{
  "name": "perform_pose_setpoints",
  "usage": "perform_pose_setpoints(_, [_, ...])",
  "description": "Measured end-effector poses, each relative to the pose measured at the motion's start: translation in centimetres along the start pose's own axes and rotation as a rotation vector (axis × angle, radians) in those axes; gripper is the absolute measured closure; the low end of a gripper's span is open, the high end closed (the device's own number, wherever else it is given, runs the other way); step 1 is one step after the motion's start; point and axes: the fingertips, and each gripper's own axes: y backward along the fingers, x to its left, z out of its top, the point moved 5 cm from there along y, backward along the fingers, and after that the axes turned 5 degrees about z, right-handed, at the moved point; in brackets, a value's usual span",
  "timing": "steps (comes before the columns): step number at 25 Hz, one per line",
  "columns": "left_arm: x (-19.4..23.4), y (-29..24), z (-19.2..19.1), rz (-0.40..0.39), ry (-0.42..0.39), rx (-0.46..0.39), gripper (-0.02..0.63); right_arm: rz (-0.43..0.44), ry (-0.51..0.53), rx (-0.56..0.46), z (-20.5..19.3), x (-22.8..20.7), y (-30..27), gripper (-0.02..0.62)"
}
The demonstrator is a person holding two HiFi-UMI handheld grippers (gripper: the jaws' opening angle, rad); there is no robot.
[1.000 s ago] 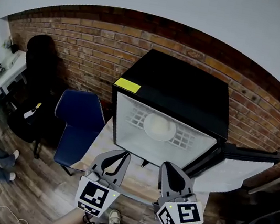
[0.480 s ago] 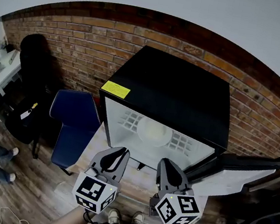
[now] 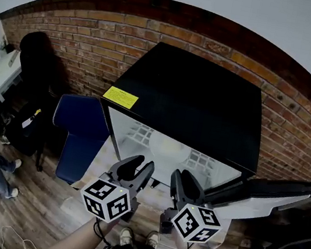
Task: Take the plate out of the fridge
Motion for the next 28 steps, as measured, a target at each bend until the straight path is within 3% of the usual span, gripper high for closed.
perform_pose_setpoints(7, [2.3,-2.6,-1.8,-0.013,0.240,0.039,0.441,-0.037,-0.155,0.010,-1.4,-2.1,-1.6,0.469])
perform_pose_setpoints(18, [4.2,-6.0,-5.6,-0.064,0.624,0.125,0.437,-0.050,-0.378,0.028,-3.8,-4.6,-3.8,0.465])
perform_pose_setpoints(28, [4.3,-7.8,-6.5,-0.113,0.840,0.139,0.455,-0.016,-0.579,0.025,-5.0,-5.2,-5.8,0.466])
